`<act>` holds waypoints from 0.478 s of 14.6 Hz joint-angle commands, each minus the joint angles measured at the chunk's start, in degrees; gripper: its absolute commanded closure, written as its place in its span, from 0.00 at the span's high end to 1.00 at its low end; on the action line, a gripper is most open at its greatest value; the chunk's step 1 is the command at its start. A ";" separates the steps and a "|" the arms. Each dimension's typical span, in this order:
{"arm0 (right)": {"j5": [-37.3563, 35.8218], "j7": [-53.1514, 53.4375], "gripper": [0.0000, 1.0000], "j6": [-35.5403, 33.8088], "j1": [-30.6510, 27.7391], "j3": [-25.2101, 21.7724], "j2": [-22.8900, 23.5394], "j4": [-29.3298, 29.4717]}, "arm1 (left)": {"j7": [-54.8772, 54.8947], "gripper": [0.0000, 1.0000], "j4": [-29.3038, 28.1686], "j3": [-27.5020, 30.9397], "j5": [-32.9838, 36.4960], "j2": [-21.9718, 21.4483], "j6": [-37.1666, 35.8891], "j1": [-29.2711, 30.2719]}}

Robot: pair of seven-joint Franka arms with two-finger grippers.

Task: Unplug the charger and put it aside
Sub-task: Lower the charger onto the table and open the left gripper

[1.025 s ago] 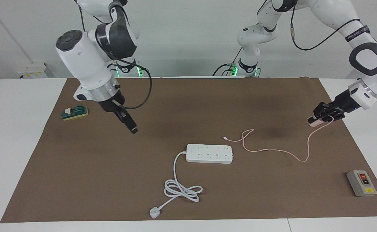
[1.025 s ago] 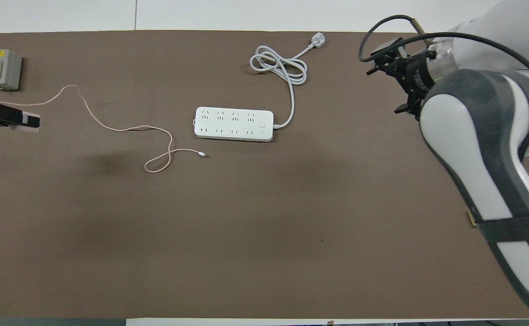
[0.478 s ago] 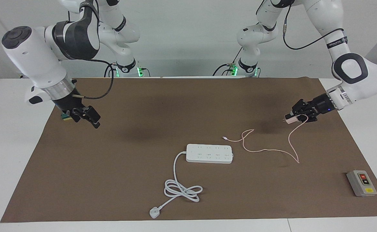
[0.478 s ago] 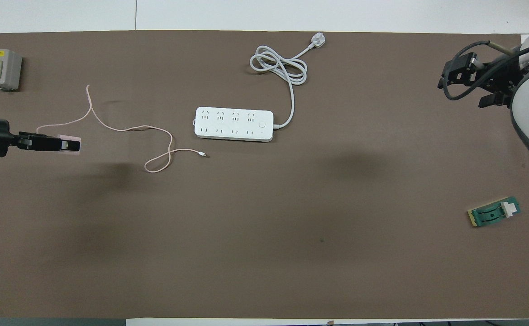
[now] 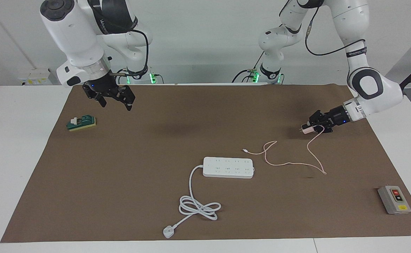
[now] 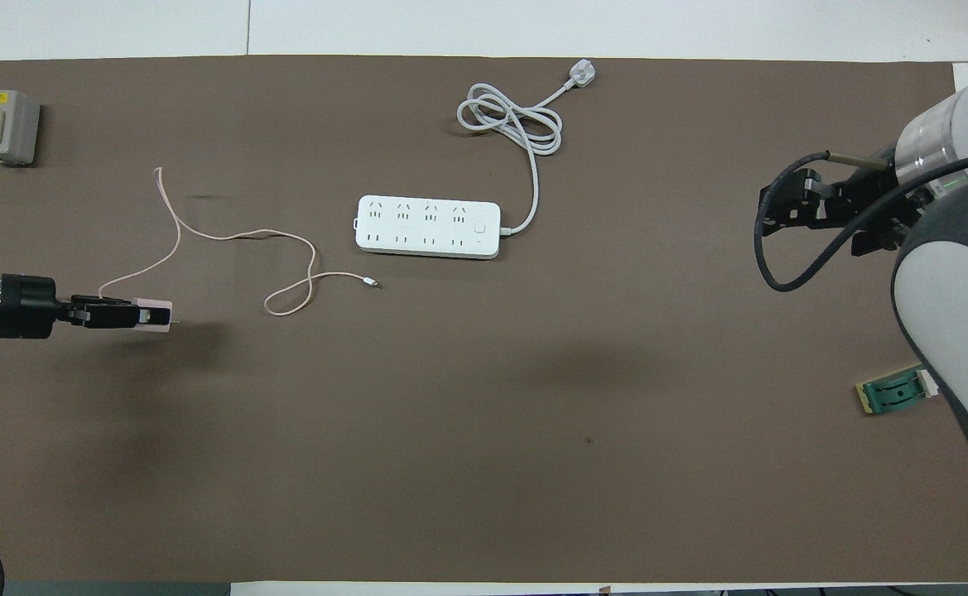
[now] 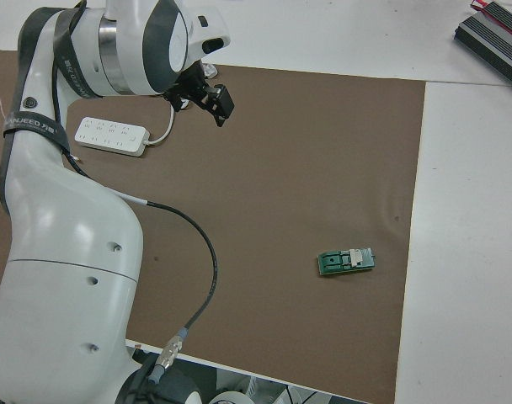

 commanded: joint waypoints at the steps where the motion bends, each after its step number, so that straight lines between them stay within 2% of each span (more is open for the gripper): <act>1: -1.02 -0.78 1.00 0.59 0.62 -1.80 -3.78 -6.19 | 1.17 0.19 -3.57 -0.39 -1.51 -1.49 2.19 1.33; 2: -1.02 -1.22 1.00 1.37 0.97 -2.42 -4.84 -8.56 | 1.26 0.24 -4.00 -0.39 -1.51 -1.23 2.81 1.42; 4: -1.02 -3.93 1.00 2.78 2.37 -3.65 -5.56 -10.25 | 1.61 0.44 -4.01 -0.39 -1.51 0.35 3.78 1.42; 7: -1.02 -16.74 1.00 3.40 2.64 -7.50 -5.38 -9.99 | 1.61 0.88 -4.27 -0.39 -1.51 0.79 4.22 1.42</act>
